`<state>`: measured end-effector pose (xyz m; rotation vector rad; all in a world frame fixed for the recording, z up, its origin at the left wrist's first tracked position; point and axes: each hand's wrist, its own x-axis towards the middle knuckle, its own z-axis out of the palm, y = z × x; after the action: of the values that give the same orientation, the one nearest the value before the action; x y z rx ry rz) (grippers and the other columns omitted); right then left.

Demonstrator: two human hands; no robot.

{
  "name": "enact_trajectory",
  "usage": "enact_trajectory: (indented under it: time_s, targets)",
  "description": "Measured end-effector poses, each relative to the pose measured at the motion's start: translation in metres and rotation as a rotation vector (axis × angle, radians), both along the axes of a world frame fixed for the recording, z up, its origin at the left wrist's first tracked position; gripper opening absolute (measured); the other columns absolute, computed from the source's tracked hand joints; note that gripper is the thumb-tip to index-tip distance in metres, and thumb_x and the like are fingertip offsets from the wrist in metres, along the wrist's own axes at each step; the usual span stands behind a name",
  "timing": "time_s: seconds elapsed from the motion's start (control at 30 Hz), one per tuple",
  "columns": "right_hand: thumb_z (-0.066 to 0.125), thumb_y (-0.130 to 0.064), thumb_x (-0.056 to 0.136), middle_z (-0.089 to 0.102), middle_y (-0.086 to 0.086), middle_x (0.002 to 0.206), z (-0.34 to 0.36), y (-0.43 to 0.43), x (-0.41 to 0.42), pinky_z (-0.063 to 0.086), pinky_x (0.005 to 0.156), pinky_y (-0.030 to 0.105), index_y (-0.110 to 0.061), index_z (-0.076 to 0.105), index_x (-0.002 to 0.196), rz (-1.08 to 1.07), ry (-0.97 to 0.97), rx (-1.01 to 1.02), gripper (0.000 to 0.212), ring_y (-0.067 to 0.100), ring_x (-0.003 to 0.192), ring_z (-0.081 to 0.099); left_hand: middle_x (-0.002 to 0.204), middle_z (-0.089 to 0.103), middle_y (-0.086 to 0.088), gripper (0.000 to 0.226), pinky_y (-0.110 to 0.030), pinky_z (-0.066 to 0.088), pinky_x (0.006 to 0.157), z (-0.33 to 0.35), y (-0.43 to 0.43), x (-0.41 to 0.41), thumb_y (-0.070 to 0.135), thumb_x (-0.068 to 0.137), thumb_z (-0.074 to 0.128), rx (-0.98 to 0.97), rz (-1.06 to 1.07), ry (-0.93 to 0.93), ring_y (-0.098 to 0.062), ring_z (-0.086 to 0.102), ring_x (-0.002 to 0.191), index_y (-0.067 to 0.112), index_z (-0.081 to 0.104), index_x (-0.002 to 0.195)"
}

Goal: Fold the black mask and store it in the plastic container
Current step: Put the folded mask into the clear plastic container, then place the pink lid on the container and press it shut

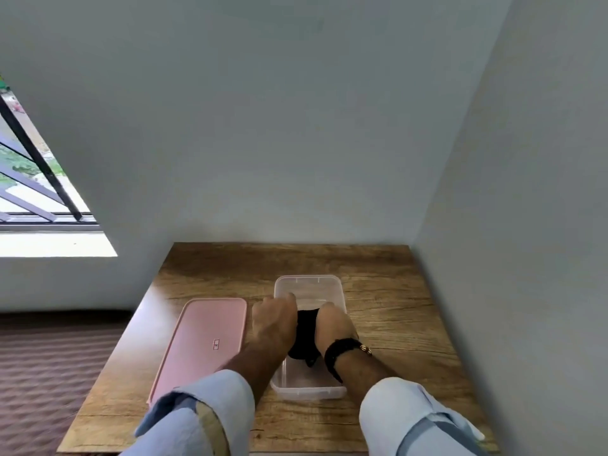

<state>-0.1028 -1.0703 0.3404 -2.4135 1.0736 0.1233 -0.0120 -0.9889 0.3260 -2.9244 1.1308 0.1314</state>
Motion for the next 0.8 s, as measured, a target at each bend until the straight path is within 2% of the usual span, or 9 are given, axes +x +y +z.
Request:
enact_trajectory:
  time_s: [0.1, 0.2, 0.3, 0.4, 0.47, 0.5, 0.57, 0.67, 0.8]
  targets:
    - [0.048, -0.007, 0.098, 0.070, 0.011, 0.109, -0.006, 0.003, 0.001, 0.048, 0.075, 0.033, -0.007, 0.061, 0.116, -0.010, 0.043, 0.007, 0.022, 0.029, 0.101, 0.068, 0.124, 0.071, -0.013, 0.040, -0.044, 0.054, 0.091, -0.001, -0.001, 0.001, 0.019, 0.098, 0.058, -0.057, -0.043, 0.004, -0.034, 0.064, 0.119, 0.019, 0.055, 0.137]
    - [0.047, -0.007, 0.099, 0.070, 0.010, 0.110, 0.001, 0.001, 0.002, 0.052, 0.078, 0.035, -0.008, 0.059, 0.116, 0.032, 0.048, -0.056, 0.021, 0.028, 0.101, 0.068, 0.127, 0.070, -0.003, 0.038, -0.041, 0.056, 0.090, 0.000, 0.015, 0.010, 0.028, 0.100, 0.054, -0.366, -0.015, 0.031, -0.026, 0.062, 0.119, 0.026, 0.055, 0.138]
    - [0.046, -0.009, 0.099, 0.070, 0.007, 0.107, 0.018, 0.006, 0.012, 0.055, 0.077, 0.035, -0.012, 0.058, 0.118, 0.109, -0.070, -0.211, 0.023, 0.027, 0.098, 0.069, 0.127, 0.069, 0.000, 0.031, -0.035, 0.057, 0.084, -0.005, 0.053, 0.029, 0.031, 0.102, 0.051, -0.611, 0.153, 0.046, -0.019, 0.062, 0.113, 0.025, 0.059, 0.131]
    - [0.044, -0.019, 0.100, 0.071, 0.005, 0.098, 0.031, 0.045, 0.037, 0.060, 0.074, 0.038, -0.018, 0.058, 0.114, 0.196, -0.330, -0.184, 0.020, 0.022, 0.087, 0.069, 0.141, 0.061, -0.008, 0.044, -0.046, 0.054, 0.093, -0.014, 0.110, 0.052, 0.024, 0.095, 0.057, -0.467, 0.453, 0.141, -0.030, 0.056, 0.126, 0.022, 0.054, 0.140]
    - [0.043, -0.024, 0.098, 0.071, 0.006, 0.099, 0.031, 0.088, 0.051, 0.057, 0.078, 0.041, -0.020, 0.060, 0.110, 0.287, -0.462, -0.038, 0.021, 0.024, 0.089, 0.067, 0.144, 0.056, -0.011, 0.050, -0.050, 0.051, 0.100, -0.019, 0.144, 0.061, 0.023, 0.091, 0.057, -0.283, 0.648, 0.237, -0.035, 0.053, 0.128, 0.019, 0.052, 0.141]
    - [0.044, -0.023, 0.098, 0.071, 0.008, 0.104, 0.028, 0.111, 0.056, 0.054, 0.079, 0.036, -0.018, 0.060, 0.112, 0.311, -0.458, 0.045, 0.022, 0.026, 0.095, 0.066, 0.142, 0.055, -0.013, 0.048, -0.051, 0.051, 0.100, -0.024, 0.159, 0.065, 0.023, 0.090, 0.056, -0.234, 0.711, 0.277, -0.037, 0.053, 0.127, 0.017, 0.053, 0.138]
    - [0.048, -0.018, 0.098, 0.067, 0.012, 0.122, 0.010, 0.147, 0.063, 0.049, 0.084, 0.029, -0.012, 0.058, 0.125, 0.225, -0.282, 0.237, 0.030, 0.028, 0.112, 0.064, 0.138, 0.056, -0.017, 0.043, -0.049, 0.051, 0.101, -0.036, 0.182, 0.071, 0.021, 0.090, 0.054, -0.202, 0.762, 0.338, -0.040, 0.055, 0.125, 0.012, 0.054, 0.132]
    - [0.053, -0.015, 0.093, 0.060, 0.013, 0.137, -0.018, 0.167, 0.066, 0.050, 0.100, 0.033, -0.006, 0.055, 0.134, -0.031, -0.037, 0.370, 0.042, 0.032, 0.126, 0.058, 0.127, 0.064, -0.022, 0.039, -0.046, 0.055, 0.096, -0.051, 0.201, 0.079, 0.018, 0.088, 0.053, -0.242, 0.764, 0.416, -0.043, 0.063, 0.115, 0.005, 0.059, 0.124]
    - [0.055, -0.021, 0.087, 0.062, 0.013, 0.136, -0.029, 0.162, 0.069, 0.050, 0.103, 0.034, -0.006, 0.060, 0.130, -0.114, 0.013, 0.471, 0.046, 0.033, 0.126, 0.059, 0.110, 0.072, -0.018, 0.031, -0.042, 0.061, 0.086, -0.058, 0.211, 0.083, 0.017, 0.085, 0.049, -0.298, 0.715, 0.474, -0.039, 0.069, 0.099, 0.009, 0.067, 0.109]
